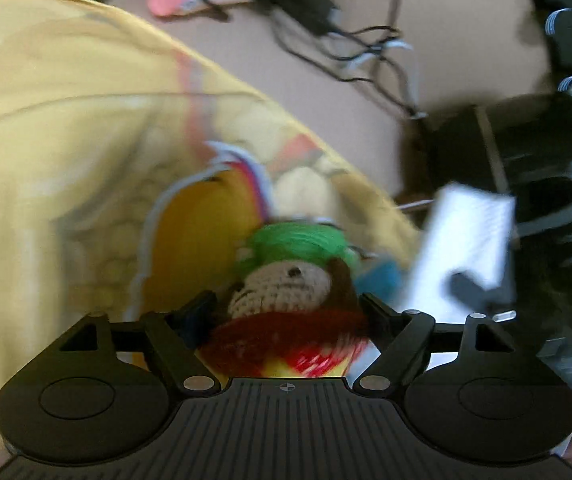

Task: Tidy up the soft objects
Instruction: 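Hold the doll with the left gripper while the right gripper wipes its head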

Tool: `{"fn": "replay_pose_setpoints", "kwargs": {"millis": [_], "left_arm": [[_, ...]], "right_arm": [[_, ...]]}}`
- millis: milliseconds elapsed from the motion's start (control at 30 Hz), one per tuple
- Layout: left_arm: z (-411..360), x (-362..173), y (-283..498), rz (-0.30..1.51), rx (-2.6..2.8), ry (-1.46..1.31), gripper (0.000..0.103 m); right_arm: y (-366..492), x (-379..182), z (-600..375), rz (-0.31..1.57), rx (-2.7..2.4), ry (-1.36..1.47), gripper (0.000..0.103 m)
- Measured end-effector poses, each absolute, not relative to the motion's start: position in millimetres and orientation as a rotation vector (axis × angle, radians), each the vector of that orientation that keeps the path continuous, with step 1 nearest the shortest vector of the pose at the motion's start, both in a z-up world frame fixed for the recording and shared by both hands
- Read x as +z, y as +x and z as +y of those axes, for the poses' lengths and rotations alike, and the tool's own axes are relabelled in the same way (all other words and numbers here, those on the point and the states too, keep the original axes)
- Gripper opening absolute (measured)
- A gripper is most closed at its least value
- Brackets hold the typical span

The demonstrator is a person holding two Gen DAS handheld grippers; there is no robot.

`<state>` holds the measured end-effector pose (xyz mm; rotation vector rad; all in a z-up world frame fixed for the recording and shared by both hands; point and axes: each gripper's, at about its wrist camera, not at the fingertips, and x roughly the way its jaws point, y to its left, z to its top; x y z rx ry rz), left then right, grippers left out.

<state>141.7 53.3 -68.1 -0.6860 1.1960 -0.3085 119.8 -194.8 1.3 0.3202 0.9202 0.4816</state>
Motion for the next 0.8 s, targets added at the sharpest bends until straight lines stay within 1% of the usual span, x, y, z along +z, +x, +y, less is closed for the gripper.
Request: {"fn": "replay_pose_setpoints", "kwargs": {"millis": [100,167,367,467,800], "left_arm": [[53,-65,140,1.191,-0.278,-0.657,0.087],[53,-62,139,1.187,-0.257,-0.639,0.092],[53,-56,135,1.175,-0.196,-0.582,0.093],[47,-49,128,1.158,-0.204,-0.526,0.093],[15,-27,123,1.099,-0.328,-0.302,0.094]], "right_arm": [[132,-2,-177,0.939,0.549,0.329,0.013],[141,-7,-165,0.959,0.589,0.333,0.013],[142,-40,-134,1.002,0.491,0.028,0.013],[141,-51,-144,1.026,0.478,0.032,0.013],[137,-47,-173,1.016,0.392,0.079,0.014]]}}
